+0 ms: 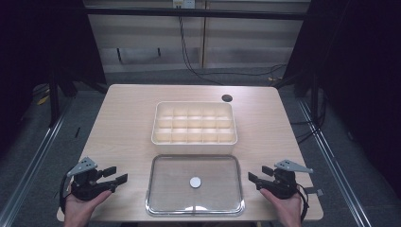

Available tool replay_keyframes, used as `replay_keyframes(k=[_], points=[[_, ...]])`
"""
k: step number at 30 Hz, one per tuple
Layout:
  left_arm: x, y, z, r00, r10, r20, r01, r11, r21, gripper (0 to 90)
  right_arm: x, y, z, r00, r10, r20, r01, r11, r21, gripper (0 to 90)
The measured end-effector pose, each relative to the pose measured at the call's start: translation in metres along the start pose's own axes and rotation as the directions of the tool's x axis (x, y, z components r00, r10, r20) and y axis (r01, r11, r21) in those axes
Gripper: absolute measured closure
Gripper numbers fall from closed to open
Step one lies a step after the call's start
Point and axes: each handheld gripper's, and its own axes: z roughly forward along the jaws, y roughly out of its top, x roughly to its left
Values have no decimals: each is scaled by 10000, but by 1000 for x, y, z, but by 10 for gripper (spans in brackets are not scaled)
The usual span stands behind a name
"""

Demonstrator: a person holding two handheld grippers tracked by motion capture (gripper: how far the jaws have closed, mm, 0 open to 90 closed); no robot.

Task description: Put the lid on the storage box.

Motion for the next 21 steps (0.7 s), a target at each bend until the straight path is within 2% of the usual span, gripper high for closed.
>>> replay_keyframes(k=[2, 4, 6, 8, 9, 10, 11, 12, 15, 16, 18, 20, 21], points=[[1, -1, 0, 10000, 34, -78, -35, 10000, -9, 410, 1, 1, 0, 9996, 90, 256, -95, 9998, 182, 285], [0, -1, -1, 9999, 165, -2, -165, 9998, 67, 412, 2, 0, 2, 9986, 109, 513, -128, 9992, 367, 317], [-3, -2, -1, 9995, 304, 39, -305, 9994, 173, 417, 1, 0, 1, 9988, 260, 414, -277, 9988, 398, 321], [-7, -3, -1, 9990, 282, 353, -292, 9992, 264, 421, 2, 1, -1, 9989, 345, 331, -360, 9982, 473, 350], [-7, -3, -1, 9990, 282, 353, -292, 9992, 264, 421, 2, 1, -1, 9989, 345, 331, -360, 9982, 473, 350], [-13, -2, -2, 9978, 378, 550, -394, 9988, 295, 421, 6, 4, -2, 9985, 67, 539, -102, 9979, 641, 384], [-13, -2, -2, 9978, 378, 550, -394, 9988, 295, 421, 6, 4, -2, 9985, 67, 539, -102, 9979, 641, 384], [-16, -1, -2, 9967, 380, 722, -404, 9987, 318, 425, 10, 7, -3, 9990, -43, 436, 17, 9982, 606, 386], [-19, 3, 1, 9963, 463, 718, -497, 9977, 462, 436, 14, 11, -3, 9996, -91, 254, 74, 9976, 687, 392], [-22, 9, 6, 9955, 622, 713, -661, 9964, 537, 438, 19, 17, -4, 9995, -303, 37, 300, 9978, 587, 398], [-24, 14, 9, 9946, 737, 731, -779, 9954, 561, 438, 20, 20, -3, 9996, -247, -98, 253, 9970, 734, 403], [-27, 21, 14, 9935, 810, 799, -856, 9947, 568, 437, 24, 28, -3, 9997, -207, -163, 222, 9952, 949, 371], [-28, 27, 19, 9927, 872, 836, -925, 9938, 621, 437, 26, 37, -3, 9993, -6, -371, 44, 9948, 1013, 354]])
